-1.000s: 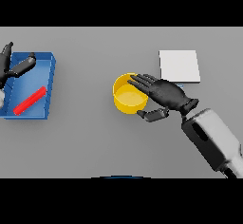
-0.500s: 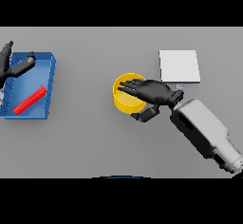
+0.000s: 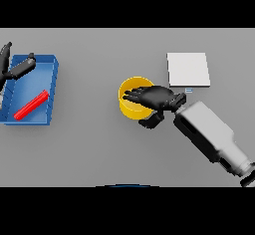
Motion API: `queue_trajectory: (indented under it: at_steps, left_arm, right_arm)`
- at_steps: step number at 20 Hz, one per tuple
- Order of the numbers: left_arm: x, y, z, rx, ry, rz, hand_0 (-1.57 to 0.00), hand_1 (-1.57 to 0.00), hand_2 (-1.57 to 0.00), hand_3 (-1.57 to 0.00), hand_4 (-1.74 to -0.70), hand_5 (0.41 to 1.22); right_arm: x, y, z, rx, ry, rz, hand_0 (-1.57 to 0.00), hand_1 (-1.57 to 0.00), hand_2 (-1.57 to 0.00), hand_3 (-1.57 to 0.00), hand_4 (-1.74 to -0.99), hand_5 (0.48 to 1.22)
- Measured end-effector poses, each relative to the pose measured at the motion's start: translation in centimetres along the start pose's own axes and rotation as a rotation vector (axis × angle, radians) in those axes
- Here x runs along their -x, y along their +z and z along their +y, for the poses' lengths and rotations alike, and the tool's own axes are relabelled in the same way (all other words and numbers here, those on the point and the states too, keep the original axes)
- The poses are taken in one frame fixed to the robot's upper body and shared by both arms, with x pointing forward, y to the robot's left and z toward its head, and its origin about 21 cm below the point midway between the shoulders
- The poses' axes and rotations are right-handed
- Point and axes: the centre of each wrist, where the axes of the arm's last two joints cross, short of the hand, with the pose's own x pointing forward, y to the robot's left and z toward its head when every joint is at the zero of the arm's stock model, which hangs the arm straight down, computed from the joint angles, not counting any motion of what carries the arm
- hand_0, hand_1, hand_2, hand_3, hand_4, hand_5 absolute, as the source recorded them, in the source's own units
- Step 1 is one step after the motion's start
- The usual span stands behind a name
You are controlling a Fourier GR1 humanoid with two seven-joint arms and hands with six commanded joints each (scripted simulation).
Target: Pick up the red beaker and tilt it to pour out 1 green nut into yellow bowl. Pick up the yellow bowl and place it on the metallic measuring scale.
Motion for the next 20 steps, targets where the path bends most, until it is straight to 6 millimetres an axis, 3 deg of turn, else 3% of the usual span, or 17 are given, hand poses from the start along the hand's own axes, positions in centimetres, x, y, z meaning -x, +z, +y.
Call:
queue_trajectory:
  at_steps: [3,5,7,9,10,13,16,20]
  left_arm:
    - [0.1,0.2,0.3,-0.001,-0.007,-0.001,0.00,0.00,0.00,0.00,-0.79,0.723]
    - [0.1,0.3,0.5,-0.003,-0.002,-0.013,0.00,0.00,0.00,0.00,-0.79,0.723]
    - [0.3,0.3,0.7,-0.005,0.000,-0.012,0.00,0.00,0.00,0.00,-0.80,0.726]
    - [0.5,0.4,0.5,-0.002,0.009,0.001,0.00,0.00,0.00,0.00,-0.80,0.728]
    - [0.2,0.5,0.2,-0.004,0.005,-0.004,0.00,0.00,0.00,0.00,-0.80,0.727]
    - [0.0,0.8,0.4,-0.015,0.007,-0.008,0.00,0.00,0.00,0.00,-0.80,0.725]
    - [0.1,0.9,0.6,-0.009,0.012,-0.013,0.00,0.00,0.00,0.00,-0.81,0.724]
    - [0.1,0.9,0.0,-0.002,-0.001,-0.011,0.00,0.00,0.00,0.00,-0.80,0.724]
  right_arm:
    - [-0.4,-0.4,0.2,-0.012,0.023,0.015,-0.09,-0.11,-0.13,-0.16,-1.362,0.820]
    - [-0.5,-0.7,0.2,-0.024,0.045,0.017,-0.51,-0.44,-0.39,-0.36,-1.425,0.964]
    - [-0.4,-0.7,0.4,-0.039,0.040,0.011,-0.89,-0.85,-0.81,-0.59,-1.534,1.057]
    - [-0.4,-0.5,0.3,-0.072,0.030,-0.006,-1.14,-1.11,-1.09,-0.87,-1.604,1.116]
    - [-0.4,-0.6,0.1,-0.086,0.022,-0.005,-1.22,-1.20,-1.18,-0.93,-1.628,1.137]
    - [-0.1,-0.4,-0.2,-0.098,0.008,-0.012,-1.39,-1.38,-1.31,-1.14,-1.682,1.178]
    - [-0.2,0.1,0.0,-0.085,0.009,-0.006,-1.48,-1.47,-1.42,-1.18,-1.711,1.199]
    - [-0.2,1.1,-1.2,-0.058,0.017,0.009,-1.53,-1.53,-1.49,-1.19,-1.729,1.212]
